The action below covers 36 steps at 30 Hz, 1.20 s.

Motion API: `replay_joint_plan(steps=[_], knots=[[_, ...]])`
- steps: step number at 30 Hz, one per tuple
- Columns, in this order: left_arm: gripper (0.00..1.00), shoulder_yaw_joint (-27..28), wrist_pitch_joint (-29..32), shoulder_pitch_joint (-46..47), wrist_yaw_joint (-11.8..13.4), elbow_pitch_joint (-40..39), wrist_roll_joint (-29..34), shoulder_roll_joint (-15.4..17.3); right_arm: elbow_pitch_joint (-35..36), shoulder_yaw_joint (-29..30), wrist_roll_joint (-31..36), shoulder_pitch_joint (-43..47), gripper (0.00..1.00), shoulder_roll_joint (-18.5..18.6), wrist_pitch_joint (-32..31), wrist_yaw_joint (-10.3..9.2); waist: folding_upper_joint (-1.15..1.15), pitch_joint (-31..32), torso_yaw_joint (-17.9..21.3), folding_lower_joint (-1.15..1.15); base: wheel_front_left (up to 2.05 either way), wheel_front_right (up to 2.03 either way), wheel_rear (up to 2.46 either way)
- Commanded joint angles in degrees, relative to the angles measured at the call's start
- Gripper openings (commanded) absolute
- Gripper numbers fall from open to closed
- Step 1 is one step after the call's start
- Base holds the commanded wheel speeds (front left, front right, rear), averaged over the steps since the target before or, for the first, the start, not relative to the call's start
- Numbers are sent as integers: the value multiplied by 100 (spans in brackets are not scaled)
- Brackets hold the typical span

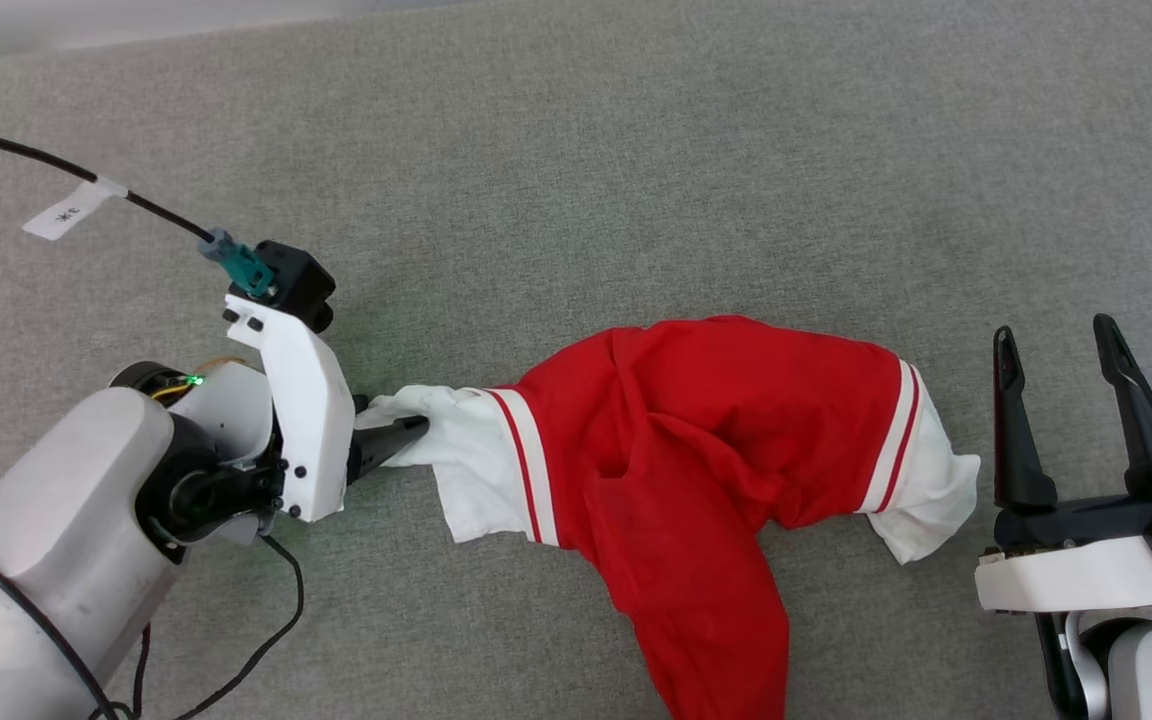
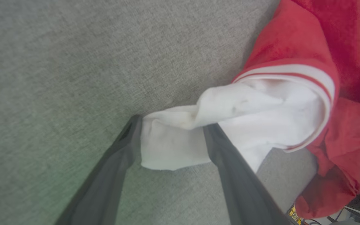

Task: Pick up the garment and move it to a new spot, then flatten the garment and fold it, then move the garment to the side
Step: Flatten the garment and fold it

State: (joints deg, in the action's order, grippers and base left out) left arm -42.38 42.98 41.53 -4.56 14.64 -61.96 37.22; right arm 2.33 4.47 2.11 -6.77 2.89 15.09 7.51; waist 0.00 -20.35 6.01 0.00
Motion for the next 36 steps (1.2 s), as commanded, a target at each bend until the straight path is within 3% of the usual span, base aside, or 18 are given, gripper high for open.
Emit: replay_joint_plan(steps=[1, 2, 6, 12, 24, 31, 32, 33, 36], knots=[[50, -163, 0, -46, -51, 165, 114, -55, 30, -1, -22, -58, 100, -3, 11, -4, 0, -19, -18, 0, 0, 0, 0], [0, -210, -35, -61, -80, 223, 152, -83, 26, -6, -17, -64, 100, -3, 11, -4, 0, -20, -27, 0, 0, 0, 0], [0, -192, -336, -100, -155, 383, 171, -180, -14, -19, 13, -93, 100, -3, 11, -4, 0, 22, -70, 0, 0, 0, 0], [0, 228, -1157, -62, -160, 686, 242, 71, -93, -21, 31, -27, 100, -3, 11, -4, 0, 256, -128, 0, 0, 0, 0], [0, 1039, -2556, -368, 85, 1043, 186, 552, -201, -32, 105, 138, 100, -3, 11, -4, 0, 660, -305, 0, 0, 0, 0], [0, 1338, -3181, -753, 208, 1249, 94, 643, -277, -61, 186, 199, 100, -3, 11, -4, 0, 804, -409, 0, 0, 0, 0], [41, 1274, -3208, -822, 187, 1258, 149, 626, -291, -71, 198, 215, 100, -3, 11, -4, 0, 820, -426, 0, 0, 0, 0], [100, 1217, -3179, -881, 170, 1278, 133, 581, -307, -77, 201, 222, 100, -3, 11, -4, 0, 841, -442, 0, 0, 0, 0], [100, 1172, -3456, -998, 124, 1283, 221, 475, -365, -80, 209, 240, 100, -3, 11, -4, 0, 925, -492, 0, 0, 0, 0]])
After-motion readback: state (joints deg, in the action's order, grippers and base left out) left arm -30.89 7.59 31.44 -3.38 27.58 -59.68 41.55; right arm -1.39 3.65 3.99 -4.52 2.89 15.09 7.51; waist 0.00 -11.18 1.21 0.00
